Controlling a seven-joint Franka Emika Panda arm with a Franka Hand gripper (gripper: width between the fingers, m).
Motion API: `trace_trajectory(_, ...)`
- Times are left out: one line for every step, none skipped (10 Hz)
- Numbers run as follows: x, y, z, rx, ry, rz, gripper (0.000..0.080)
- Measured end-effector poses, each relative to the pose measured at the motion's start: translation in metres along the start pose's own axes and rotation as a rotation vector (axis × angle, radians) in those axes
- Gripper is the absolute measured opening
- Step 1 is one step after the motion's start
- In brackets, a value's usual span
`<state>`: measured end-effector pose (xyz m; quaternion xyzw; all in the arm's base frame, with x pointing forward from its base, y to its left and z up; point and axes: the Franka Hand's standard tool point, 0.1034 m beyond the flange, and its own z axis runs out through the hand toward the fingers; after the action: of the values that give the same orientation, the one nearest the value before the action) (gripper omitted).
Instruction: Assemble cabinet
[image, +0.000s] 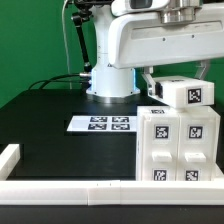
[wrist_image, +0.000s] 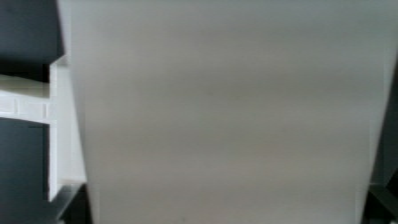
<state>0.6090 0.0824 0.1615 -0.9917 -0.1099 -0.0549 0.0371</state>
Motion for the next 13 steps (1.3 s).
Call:
trace_trajectory(-0.0007,0.0008,0.0029,0.001,-0.004,-0.002,0.0557)
trace_trajectory(-0.0015,0.0021,0.0062,0.001,-0.009,-0.004,0.0557)
trace_trajectory(-0.0026,0.0030,0.0091,0.002,-0.011,-0.003,0.0557)
trace_trajectory(-0.0008,0.0035,0.0095,-0.001,0.008,-0.003,0.0557)
trace_trajectory(0.0008,0.0035,0.0096,-0.004,0.023,-0.003,0.0557)
trace_trajectory(0.0015,0.0036,0.0095,-0.005,0.028,-0.003,0.0557)
trace_trajectory(0.0016,0.0036,0.0094,-0.005,0.028,-0.003,0.0557)
trace_trajectory(0.0016,0.0036,0.0094,-0.005,0.028,-0.003,0.0557)
trace_trajectory(0.0016,0.0036,0.0094,-0.005,0.028,-0.003,0.0557)
trace_trajectory(0.0016,0.0035,0.0094,-0.005,0.028,0.003,0.0557)
trace_trajectory(0.0016,0.0035,0.0094,-0.004,0.028,0.018,0.0557)
trace_trajectory(0.0016,0.0035,0.0094,-0.004,0.028,0.016,0.0557)
trace_trajectory(0.0016,0.0034,0.0094,-0.004,0.028,0.022,0.0557)
